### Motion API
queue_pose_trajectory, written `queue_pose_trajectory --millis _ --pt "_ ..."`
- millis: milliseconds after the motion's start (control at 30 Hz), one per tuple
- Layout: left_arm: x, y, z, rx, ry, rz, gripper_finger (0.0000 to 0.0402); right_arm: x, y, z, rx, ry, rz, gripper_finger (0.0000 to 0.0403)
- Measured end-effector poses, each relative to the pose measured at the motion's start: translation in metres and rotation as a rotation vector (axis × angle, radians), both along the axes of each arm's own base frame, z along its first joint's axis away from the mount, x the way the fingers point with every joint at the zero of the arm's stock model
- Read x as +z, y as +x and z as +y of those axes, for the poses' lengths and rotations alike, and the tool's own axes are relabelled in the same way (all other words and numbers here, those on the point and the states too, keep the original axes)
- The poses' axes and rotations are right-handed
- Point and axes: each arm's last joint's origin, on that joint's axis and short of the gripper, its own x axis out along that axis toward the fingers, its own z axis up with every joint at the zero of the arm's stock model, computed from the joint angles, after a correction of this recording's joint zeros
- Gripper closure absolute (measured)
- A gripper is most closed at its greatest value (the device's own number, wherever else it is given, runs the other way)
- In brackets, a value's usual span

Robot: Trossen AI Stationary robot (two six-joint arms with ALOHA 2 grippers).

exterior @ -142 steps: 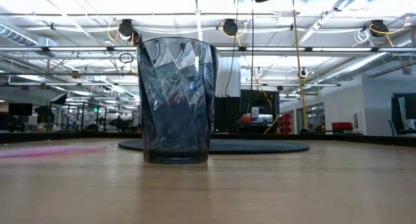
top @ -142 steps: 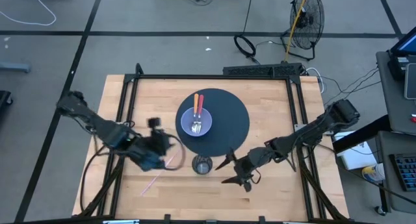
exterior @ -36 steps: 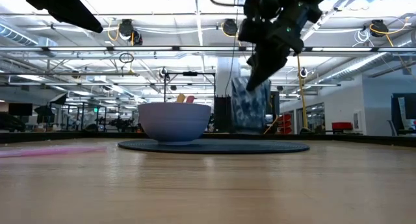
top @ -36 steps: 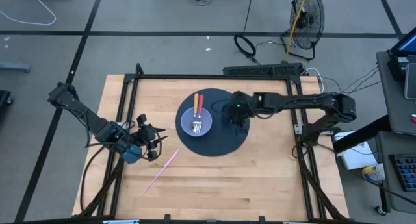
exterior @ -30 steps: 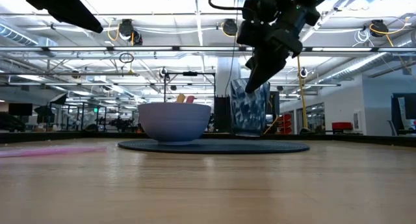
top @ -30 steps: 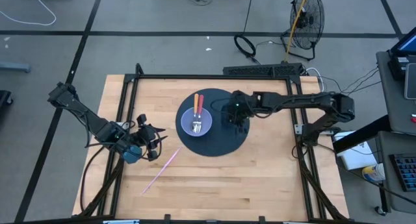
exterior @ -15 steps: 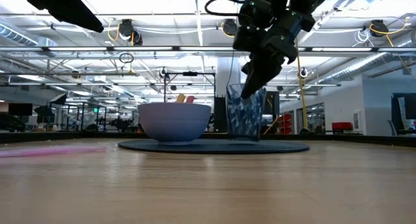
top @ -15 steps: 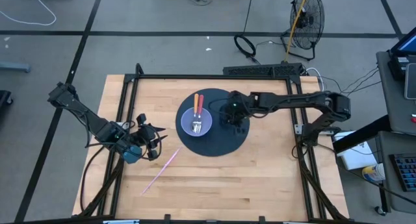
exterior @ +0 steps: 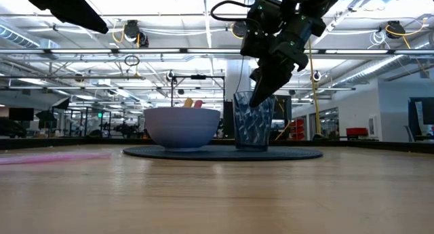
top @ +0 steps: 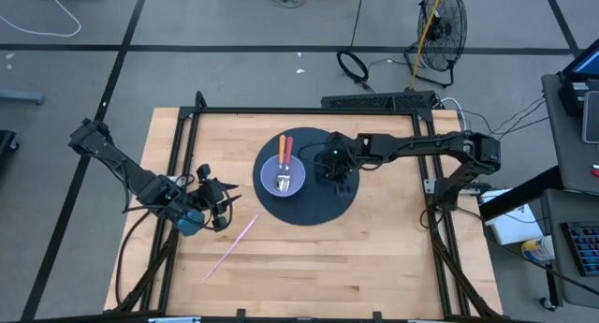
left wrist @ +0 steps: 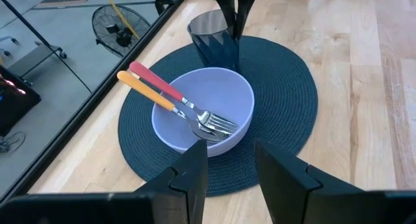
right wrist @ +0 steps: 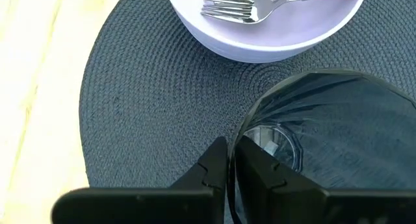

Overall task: Pick & Place Utensil
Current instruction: Put the blue cup on the mat to the right side of the purple bowl

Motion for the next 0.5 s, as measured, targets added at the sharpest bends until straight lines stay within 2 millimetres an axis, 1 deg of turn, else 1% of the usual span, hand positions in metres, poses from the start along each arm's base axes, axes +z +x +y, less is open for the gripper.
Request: queue_pose_trajectory --millis 167,400,500 --pt "0.000 0.000 0.000 0.001 0.000 -0.001 0.0268 0.001 0.000 0.000 -0.001 0.004 0.012 0.0388" --pt "0.000 0.000 0.000 0.001 -0.001 -0.001 0.0268 0.014 0.002 0.003 0.003 0.014 0.046 0.0388" --pt "0.000 0.000 0.000 0.001 -0.001 -0.001 0.0268 0.015 0.003 0.005 0.010 0.016 0.046 0.0388"
